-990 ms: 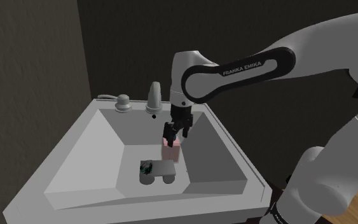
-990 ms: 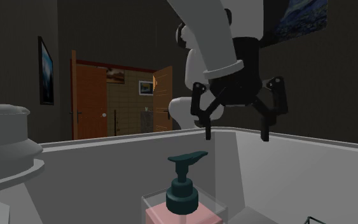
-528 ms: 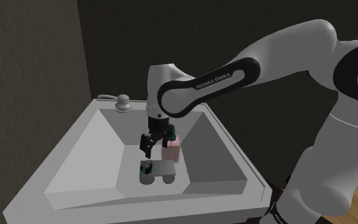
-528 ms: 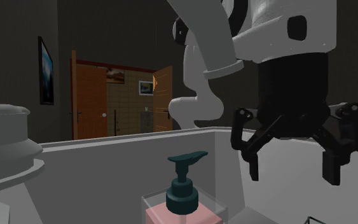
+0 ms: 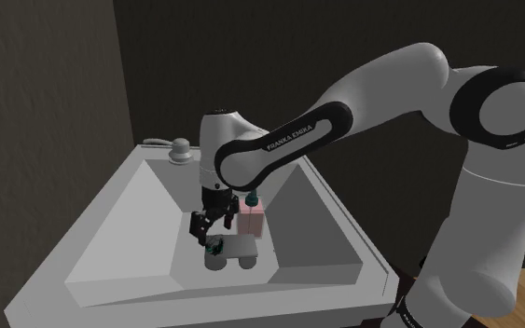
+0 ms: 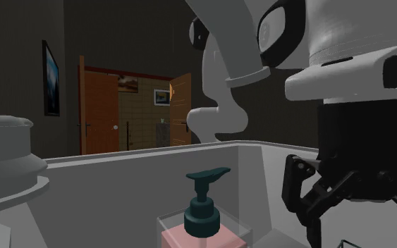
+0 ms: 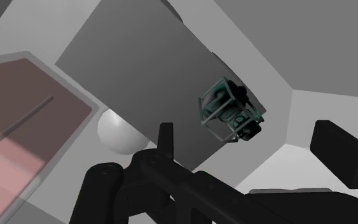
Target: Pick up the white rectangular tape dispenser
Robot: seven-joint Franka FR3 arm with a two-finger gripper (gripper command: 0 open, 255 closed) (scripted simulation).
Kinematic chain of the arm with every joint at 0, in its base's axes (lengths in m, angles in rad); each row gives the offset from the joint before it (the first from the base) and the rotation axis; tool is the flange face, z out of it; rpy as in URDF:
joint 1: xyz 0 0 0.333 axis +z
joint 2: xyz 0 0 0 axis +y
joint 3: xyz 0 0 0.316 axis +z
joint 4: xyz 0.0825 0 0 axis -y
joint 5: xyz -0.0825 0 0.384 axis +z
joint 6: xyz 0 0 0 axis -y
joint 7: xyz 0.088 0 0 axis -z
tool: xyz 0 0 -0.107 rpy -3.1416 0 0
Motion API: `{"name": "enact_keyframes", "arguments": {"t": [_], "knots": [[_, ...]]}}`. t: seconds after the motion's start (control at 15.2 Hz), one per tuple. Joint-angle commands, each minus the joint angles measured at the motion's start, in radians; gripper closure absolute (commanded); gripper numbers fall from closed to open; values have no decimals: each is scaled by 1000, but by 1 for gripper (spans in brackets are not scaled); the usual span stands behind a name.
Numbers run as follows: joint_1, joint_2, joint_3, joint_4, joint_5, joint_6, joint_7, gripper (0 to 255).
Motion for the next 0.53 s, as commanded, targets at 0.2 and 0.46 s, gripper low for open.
{"name": "enact_keyframes", "arguments": {"t": [0.2,0.46], "knots": [[4,29,-2,-18,-12,46,7,0],[4,31,-2,-16,-13,46,8,255]]}}
